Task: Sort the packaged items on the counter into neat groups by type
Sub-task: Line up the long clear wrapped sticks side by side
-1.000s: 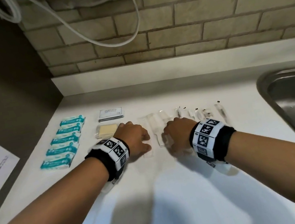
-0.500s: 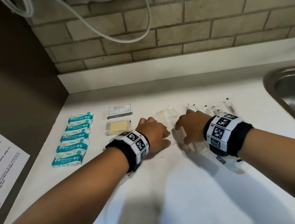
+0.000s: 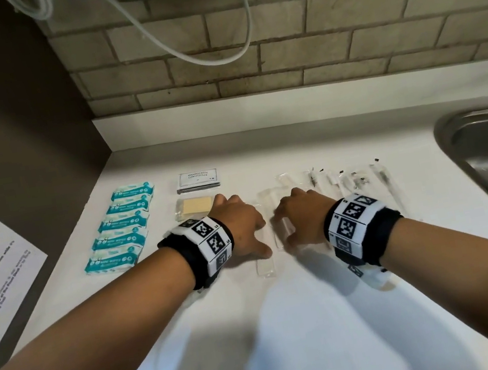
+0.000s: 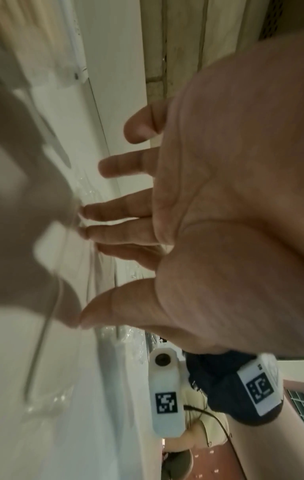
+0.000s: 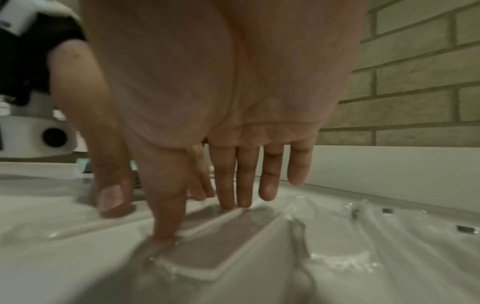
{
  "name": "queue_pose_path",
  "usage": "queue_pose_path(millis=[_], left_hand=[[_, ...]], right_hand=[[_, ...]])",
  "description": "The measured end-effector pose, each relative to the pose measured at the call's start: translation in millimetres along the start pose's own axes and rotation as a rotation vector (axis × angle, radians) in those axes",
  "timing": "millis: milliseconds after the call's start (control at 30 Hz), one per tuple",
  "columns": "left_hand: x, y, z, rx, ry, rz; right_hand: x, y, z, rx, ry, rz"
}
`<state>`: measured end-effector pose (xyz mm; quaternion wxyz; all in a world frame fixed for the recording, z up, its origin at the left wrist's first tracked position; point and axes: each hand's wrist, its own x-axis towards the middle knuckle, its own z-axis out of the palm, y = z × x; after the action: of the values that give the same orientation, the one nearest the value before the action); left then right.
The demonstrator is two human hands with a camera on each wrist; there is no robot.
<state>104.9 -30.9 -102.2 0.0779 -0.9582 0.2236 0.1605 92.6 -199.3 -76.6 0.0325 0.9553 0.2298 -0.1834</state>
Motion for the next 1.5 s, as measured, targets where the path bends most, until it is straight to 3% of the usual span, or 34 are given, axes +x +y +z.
queue_pose_path(millis=[200,333,500,1500], left_hand=[[-1.8,-12.4,-7.9,0.023,0.01,-0.046],[-3.3,-18.1,-11.3,0.045,0.013,-0.039],[-10.6,-19.7,-2.1,0.04,0.032,-0.049],[-19.2,-23.2,-4.9,0.005,0.004,-0.109]], right_hand=[[2.4,-10.1,2.7,0.033,0.002,-0.046],[4.9,-10.2,0.1,0.038,0.081,-0.045],[11.5,-12.7,0.8,-0.019,-0.002,-0.039],[24.9,-15.7,3.3,0.095,0.007,-0.026]])
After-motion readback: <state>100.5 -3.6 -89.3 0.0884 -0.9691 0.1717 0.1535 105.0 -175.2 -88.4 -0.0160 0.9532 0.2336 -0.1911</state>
